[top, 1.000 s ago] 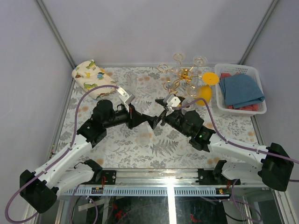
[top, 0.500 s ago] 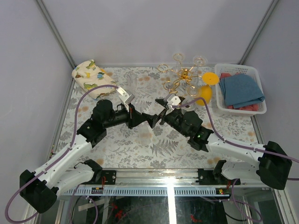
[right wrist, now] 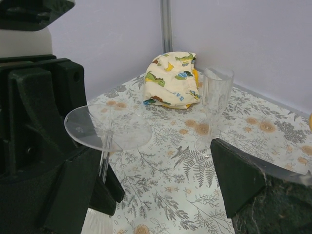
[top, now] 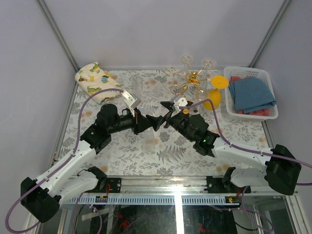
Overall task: Place the wine glass upside down on the wine glass rack
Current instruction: Turn the wine glass upside down at the wine rack.
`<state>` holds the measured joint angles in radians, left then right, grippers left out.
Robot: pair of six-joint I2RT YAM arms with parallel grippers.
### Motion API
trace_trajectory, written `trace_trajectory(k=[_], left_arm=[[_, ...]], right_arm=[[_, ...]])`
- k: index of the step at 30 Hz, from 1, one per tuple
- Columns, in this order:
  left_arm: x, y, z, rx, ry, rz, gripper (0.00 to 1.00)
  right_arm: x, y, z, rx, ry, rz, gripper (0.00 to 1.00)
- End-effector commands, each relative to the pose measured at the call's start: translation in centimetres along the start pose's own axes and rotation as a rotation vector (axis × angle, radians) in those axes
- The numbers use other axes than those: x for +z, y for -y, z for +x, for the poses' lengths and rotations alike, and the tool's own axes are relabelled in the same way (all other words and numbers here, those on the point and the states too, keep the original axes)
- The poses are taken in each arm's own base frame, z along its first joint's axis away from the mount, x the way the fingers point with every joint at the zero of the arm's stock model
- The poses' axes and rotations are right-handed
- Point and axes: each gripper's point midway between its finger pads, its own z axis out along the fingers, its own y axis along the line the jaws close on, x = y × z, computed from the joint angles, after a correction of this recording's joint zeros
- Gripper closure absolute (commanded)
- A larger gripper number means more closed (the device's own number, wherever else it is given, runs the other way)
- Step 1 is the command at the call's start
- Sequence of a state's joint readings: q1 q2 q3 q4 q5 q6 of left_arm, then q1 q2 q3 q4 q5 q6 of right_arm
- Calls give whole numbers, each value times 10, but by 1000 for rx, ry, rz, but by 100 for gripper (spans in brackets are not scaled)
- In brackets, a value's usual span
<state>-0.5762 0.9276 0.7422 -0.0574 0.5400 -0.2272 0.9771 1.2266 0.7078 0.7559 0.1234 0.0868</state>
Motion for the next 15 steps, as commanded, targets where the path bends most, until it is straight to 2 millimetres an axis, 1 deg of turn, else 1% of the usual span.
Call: trace_trajectory(k=[1,6,15], left_arm=[[0,11,-14,48,46,51,100],[-1,10,-14,53,47,45,100],[-4,9,-18,58,70,24,100]], right_arm=[[11,13,-41,37,106,98,0],[10,26,-35,46,84,174,1],[1,39,-28,49,54,243,1]])
